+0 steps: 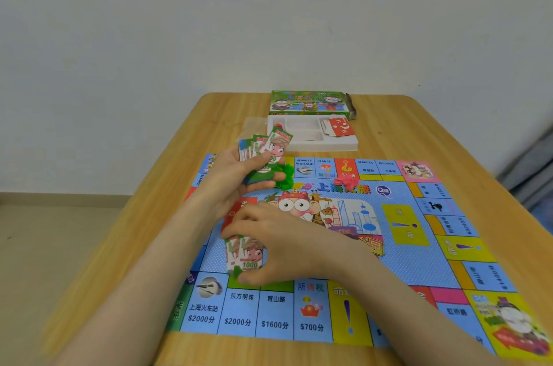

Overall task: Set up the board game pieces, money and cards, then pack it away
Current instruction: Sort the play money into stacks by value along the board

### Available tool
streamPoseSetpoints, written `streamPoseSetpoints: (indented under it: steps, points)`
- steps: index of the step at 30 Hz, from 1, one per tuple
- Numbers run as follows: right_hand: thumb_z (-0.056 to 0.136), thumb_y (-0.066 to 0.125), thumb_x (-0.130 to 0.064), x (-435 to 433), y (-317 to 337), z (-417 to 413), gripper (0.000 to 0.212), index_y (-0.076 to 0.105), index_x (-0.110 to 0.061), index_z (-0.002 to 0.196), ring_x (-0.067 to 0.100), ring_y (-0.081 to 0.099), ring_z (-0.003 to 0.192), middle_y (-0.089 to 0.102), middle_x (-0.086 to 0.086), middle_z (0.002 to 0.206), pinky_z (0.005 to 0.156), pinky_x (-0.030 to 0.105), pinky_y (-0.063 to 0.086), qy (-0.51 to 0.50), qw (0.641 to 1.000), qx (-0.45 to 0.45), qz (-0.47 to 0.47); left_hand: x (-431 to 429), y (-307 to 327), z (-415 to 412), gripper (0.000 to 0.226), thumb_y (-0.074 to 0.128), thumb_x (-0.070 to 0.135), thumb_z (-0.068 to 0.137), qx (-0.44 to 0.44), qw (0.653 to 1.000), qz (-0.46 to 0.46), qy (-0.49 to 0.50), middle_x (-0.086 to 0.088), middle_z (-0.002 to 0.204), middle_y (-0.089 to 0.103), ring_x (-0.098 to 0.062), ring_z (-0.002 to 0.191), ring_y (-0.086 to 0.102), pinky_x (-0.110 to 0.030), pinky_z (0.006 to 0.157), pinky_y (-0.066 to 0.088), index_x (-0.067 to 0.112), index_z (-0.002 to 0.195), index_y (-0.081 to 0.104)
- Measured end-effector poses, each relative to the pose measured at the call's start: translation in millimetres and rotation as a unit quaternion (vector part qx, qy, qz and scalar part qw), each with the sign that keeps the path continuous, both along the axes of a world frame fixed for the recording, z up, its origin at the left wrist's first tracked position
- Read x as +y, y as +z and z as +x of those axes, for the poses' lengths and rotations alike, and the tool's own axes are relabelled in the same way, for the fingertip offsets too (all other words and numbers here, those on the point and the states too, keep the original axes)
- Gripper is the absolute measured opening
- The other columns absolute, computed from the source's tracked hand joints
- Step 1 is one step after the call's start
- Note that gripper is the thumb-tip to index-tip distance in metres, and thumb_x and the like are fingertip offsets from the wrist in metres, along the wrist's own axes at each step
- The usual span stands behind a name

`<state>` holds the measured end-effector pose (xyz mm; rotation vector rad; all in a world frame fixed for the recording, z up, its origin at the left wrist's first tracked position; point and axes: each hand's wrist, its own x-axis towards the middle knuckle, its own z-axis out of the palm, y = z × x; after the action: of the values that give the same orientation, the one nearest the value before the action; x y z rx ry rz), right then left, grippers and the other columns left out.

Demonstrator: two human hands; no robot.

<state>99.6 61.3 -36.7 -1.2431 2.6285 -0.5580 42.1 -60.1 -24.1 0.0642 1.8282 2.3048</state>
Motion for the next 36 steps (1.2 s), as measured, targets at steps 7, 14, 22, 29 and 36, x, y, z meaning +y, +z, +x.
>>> streamPoseSetpoints:
  steps: [7, 14, 22, 29, 36]
  points:
    - [0.086, 0.062, -0.042, -0.2, -4.4, 0.3, 0.052, 0.048, -0.028, 0.134, 0.017, 0.032, 0.122, 0.039, 0.002, 0.134, 0.104, 0.033, 0.028, 0.013, 0.998, 0.051, 0.020, -0.1, -0.3, -0.2, 0.015, 0.056, 0.006, 0.092, -0.003, 1.000, -0.005, -0.004, -0.004, 0.082, 0.075, -0.016, 0.064, 0.071, -0.019, 0.048, 0.053, 0.007, 0.106, 0.060]
    - [0.086, 0.063, -0.036, -0.1, -6.7, -1.6, 0.045, 0.051, -0.023, 0.127, 0.015, 0.032, 0.119, 0.041, 0.001, 0.130, 0.104, 0.035, 0.030, 0.015, 0.999, 0.029, -0.003, 0.4, -0.4, 0.1, 0.014, 0.056, 0.006, 0.091, -0.002, 1.000, -0.004, -0.005, -0.005, 0.084, 0.075, -0.016, 0.065, 0.071, -0.019, 0.048, 0.053, 0.007, 0.105, 0.060]
    - [0.084, 0.064, -0.038, -3.2, -11.8, -3.0, 0.039, 0.052, -0.021, 0.116, 0.015, 0.031, 0.116, 0.041, 0.001, 0.127, 0.101, 0.036, 0.033, 0.019, 0.999, 0.047, -0.005, 0.4, 0.4, 1.5, 0.013, 0.056, 0.006, 0.091, -0.004, 1.000, 0.000, -0.009, -0.006, 0.085, 0.075, -0.017, 0.065, 0.071, -0.019, 0.049, 0.054, 0.007, 0.103, 0.060]
    - [0.085, 0.063, -0.040, -3.1, -13.1, -3.7, 0.043, 0.053, -0.021, 0.122, 0.017, 0.033, 0.117, 0.042, 0.001, 0.127, 0.101, 0.035, 0.032, 0.021, 0.998, 0.054, -0.012, -0.3, 0.4, 1.5, 0.013, 0.057, 0.007, 0.091, -0.003, 1.000, 0.001, -0.011, -0.006, 0.085, 0.075, -0.017, 0.065, 0.072, -0.020, 0.050, 0.055, 0.008, 0.103, 0.060]
    - [0.084, 0.065, -0.036, -3.2, -14.6, -3.2, 0.031, 0.053, -0.015, 0.103, 0.018, 0.038, 0.110, 0.045, 0.002, 0.119, 0.096, 0.038, 0.036, 0.019, 0.998, 0.052, -0.041, -0.2, 0.8, 1.8, 0.010, 0.056, 0.006, 0.092, 0.001, 1.000, 0.000, -0.016, -0.005, 0.084, 0.075, -0.016, 0.065, 0.072, -0.019, 0.049, 0.055, 0.010, 0.100, 0.060]
